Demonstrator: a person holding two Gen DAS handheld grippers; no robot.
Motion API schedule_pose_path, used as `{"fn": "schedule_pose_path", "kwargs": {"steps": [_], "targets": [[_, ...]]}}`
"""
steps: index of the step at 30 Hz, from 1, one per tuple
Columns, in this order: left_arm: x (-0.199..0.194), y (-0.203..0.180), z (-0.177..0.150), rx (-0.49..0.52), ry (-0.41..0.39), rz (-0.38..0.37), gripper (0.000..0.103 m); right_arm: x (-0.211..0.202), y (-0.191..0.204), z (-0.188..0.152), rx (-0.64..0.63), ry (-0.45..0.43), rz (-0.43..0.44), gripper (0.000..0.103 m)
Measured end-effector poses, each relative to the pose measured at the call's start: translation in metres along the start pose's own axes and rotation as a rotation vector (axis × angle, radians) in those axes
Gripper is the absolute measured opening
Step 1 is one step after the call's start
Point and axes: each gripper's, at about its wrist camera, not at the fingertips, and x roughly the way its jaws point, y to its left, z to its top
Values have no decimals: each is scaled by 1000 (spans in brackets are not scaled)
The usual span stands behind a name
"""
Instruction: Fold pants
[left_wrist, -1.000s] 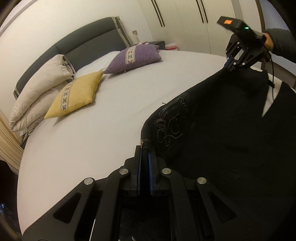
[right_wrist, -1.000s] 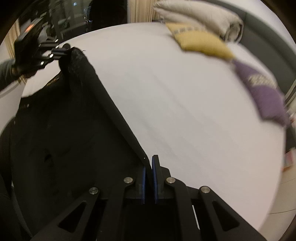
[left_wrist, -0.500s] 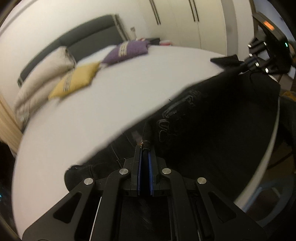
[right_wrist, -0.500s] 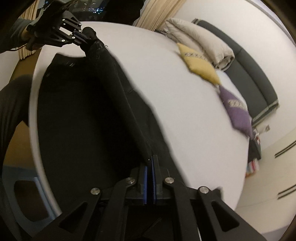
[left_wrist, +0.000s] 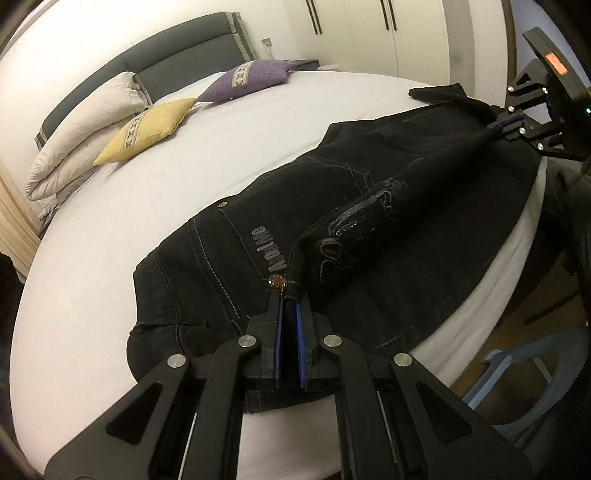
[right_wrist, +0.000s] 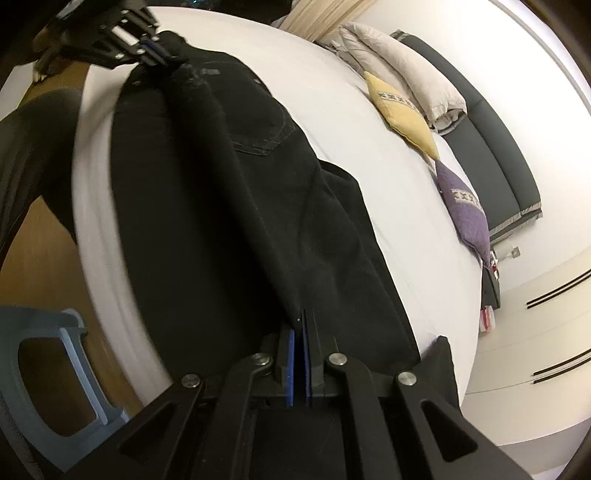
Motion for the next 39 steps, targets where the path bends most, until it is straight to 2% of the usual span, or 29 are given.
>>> {"fn": "schedule_pose_path", "kwargs": {"steps": [6,10,14,17,21,22,24,25,26,28,31,32,34,36,39], "targets": [[-5,-2,-4,50,16,-21,5,-1,36,-11,-24,31,20,5],[4,-10,-5,166,73,-22,5,5,49,-24,1,53,38,5],[7,-8,-13,187,96,-43,6,7,50,-28,48,38,49,5],[10,-10,-19,227,114,-36,6,8,55,-31,31,20,29,6],[17,-8,-21,207,111,-32,9,4,58,-36,37,-5,4,9],[19,-8,-22,203,113,-32,9,3,63,-36,23,-8,-13,12],[21,-7,-25,204,107,-29,10,-5,68,-39,11,-3,-16,26],[21,-6,-25,206,107,-26,10,-11,65,-41,30,-5,14,46],[22,-6,-25,206,108,-24,10,-21,58,-45,74,-18,53,58],[24,-6,-24,202,109,-21,10,-38,33,-53,184,-44,85,62],[27,-6,-22,184,116,-23,10,-44,-39,-65,445,-28,87,63],[28,-5,-22,173,117,-25,10,-42,-72,-72,564,-21,71,68],[30,-3,-21,150,114,-30,10,-27,-133,-86,781,39,43,79],[31,-2,-21,145,115,-24,10,-4,-189,-97,955,114,-8,80],[34,-6,-20,155,121,1,10,34,-240,-97,1056,191,-50,80]]}}
